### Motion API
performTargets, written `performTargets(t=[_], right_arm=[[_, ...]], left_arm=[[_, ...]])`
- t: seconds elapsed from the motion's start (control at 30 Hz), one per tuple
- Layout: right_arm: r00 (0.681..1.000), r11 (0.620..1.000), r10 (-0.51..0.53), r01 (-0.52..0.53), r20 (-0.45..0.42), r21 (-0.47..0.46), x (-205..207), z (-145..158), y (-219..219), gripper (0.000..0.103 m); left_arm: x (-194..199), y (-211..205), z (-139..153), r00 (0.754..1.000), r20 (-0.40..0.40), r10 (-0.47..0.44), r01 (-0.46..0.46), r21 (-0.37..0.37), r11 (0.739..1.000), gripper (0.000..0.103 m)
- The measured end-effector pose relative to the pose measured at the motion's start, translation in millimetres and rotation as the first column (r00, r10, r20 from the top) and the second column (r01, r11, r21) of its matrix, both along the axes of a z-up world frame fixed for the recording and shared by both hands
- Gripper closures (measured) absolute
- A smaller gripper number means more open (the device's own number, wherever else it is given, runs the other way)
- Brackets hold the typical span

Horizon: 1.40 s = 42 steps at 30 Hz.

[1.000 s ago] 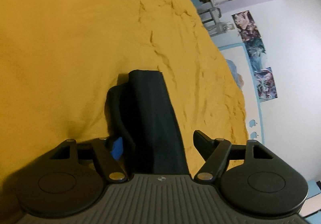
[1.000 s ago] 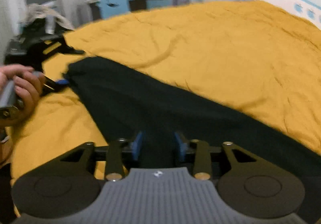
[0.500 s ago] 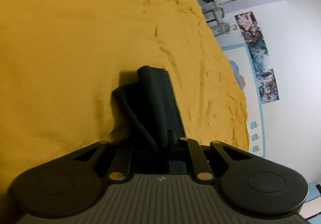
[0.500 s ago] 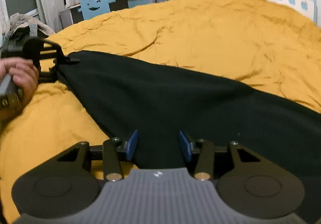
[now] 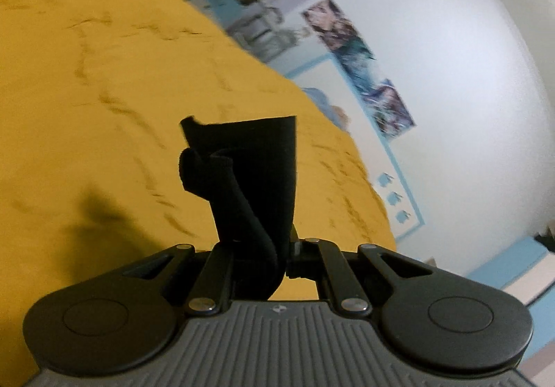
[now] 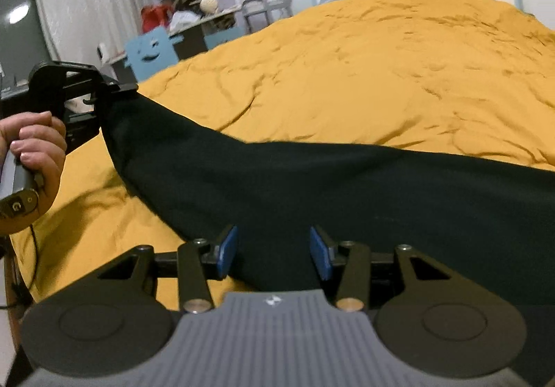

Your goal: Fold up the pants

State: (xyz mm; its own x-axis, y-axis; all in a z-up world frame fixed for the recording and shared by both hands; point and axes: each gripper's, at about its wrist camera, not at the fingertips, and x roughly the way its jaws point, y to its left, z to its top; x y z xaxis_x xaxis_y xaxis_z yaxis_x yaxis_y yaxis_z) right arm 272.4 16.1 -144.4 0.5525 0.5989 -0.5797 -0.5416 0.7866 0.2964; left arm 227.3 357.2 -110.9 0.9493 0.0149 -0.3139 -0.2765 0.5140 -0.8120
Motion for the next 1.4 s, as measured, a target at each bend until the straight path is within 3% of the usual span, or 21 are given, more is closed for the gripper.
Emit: performTargets(t=[0.13, 0.23, 0.33, 0.43, 0.5, 0.57, 0.6, 0.67, 0.7, 0.73, 0.8, 0.87, 0.9, 0.93, 0.97, 1.03, 1.07, 1.1, 1.17, 1.23, 1.4], right_arm=[[0.998, 0.998, -0.056, 0.056, 0.003, 0.023, -2, 11, -27, 0.06], [0.994, 0.993, -0.113, 0.113, -0.004, 0.045, -3, 18, -53, 0.06], [0.987, 0.984, -0.163, 0.164, -0.014, 0.065, -2, 21, -76, 0.06], [0.976, 0.973, -0.217, 0.218, -0.019, 0.074, -3, 23, -102, 0.059], [0.969, 0.966, -0.247, 0.249, -0.03, 0.077, -2, 23, -116, 0.059], [0.959, 0.955, -0.279, 0.283, -0.052, 0.087, -2, 20, -132, 0.059], [0.954, 0.951, -0.291, 0.296, -0.065, 0.091, -2, 19, -138, 0.059], [0.946, 0.942, -0.313, 0.321, -0.086, 0.096, -1, 16, -150, 0.059], [0.944, 0.94, -0.319, 0.327, -0.089, 0.097, -1, 16, -153, 0.058], [0.943, 0.939, -0.321, 0.329, -0.092, 0.098, -1, 15, -155, 0.058], [0.941, 0.938, -0.323, 0.332, -0.1, 0.102, -1, 14, -157, 0.058], [0.941, 0.937, -0.319, 0.33, -0.111, 0.109, 0, 14, -155, 0.058], [0.943, 0.939, -0.312, 0.325, -0.116, 0.114, 0, 14, -155, 0.057], [0.945, 0.941, -0.303, 0.317, -0.12, 0.116, 1, 14, -152, 0.056], [0.949, 0.945, -0.291, 0.305, -0.124, 0.116, 2, 14, -148, 0.055], [0.956, 0.953, -0.262, 0.278, -0.134, 0.119, 4, 14, -140, 0.053], [0.958, 0.956, -0.247, 0.265, -0.143, 0.124, 6, 14, -136, 0.053], [0.96, 0.958, -0.231, 0.252, -0.159, 0.134, 9, 13, -131, 0.053], [0.957, 0.956, -0.213, 0.245, -0.197, 0.16, 16, 12, -121, 0.053], [0.946, 0.949, -0.204, 0.254, -0.252, 0.185, 26, 7, -112, 0.053], [0.927, 0.949, -0.219, 0.274, -0.303, 0.152, 49, -4, -91, 0.054]], left_arm=[[13, -38, 27, 0.996, -0.008, -0.094, 0.094, 0.162, 0.982, 0.095], [26, -80, 41, 0.984, -0.053, -0.172, 0.18, 0.309, 0.934, 0.095], [38, -129, 47, 0.962, -0.097, -0.254, 0.271, 0.422, 0.865, 0.095], [46, -177, 39, 0.93, -0.166, -0.327, 0.365, 0.518, 0.773, 0.095], [55, -213, 25, 0.89, -0.272, -0.366, 0.455, 0.587, 0.67, 0.092], [66, -247, 0, 0.825, -0.415, -0.384, 0.565, 0.613, 0.553, 0.085], [73, -263, -17, 0.778, -0.493, -0.389, 0.628, 0.6, 0.495, 0.081], [73, -282, -42, 0.714, -0.587, -0.382, 0.7, 0.576, 0.423, 0.073], [71, -289, -48, 0.7, -0.605, -0.379, 0.713, 0.572, 0.406, 0.068], [66, -292, -49, 0.704, -0.602, -0.378, 0.71, 0.581, 0.398, 0.065], [57, -284, -42, 0.702, -0.566, -0.433, 0.712, 0.559, 0.424, 0.051], [47, -258, -30, 0.7, -0.483, -0.526, 0.714, 0.496, 0.495, 0.049], [42, -247, -23, 0.716, -0.443, -0.54, 0.698, 0.479, 0.532, 0.044], [36, -232, -16, 0.745, -0.403, -0.532, 0.667, 0.473, 0.576, 0.041], [31, -211, -8, 0.796, -0.348, -0.496, 0.605, 0.478, 0.636, 0.034], [16, -173, -5, 0.877, -0.266, -0.401, 0.481, 0.475, 0.737, 0.021], [10, -149, -8, 0.909, -0.242, -0.339, 0.414, 0.44, 0.797, 0.019], [7, -129, -14, 0.925, -0.242, -0.293, 0.37, 0.393, 0.842, 0.02], [6, -97, -30, 0.933, -0.28, -0.226, 0.304, 0.277, 0.912, 0.025], [5, -78, -43, 0.936, -0.291, -0.197, 0.264, 0.214, 0.94, 0.026], [18, -79, -52, 0.93, -0.281, -0.238, 0.293, 0.175, 0.94, 0.026]])
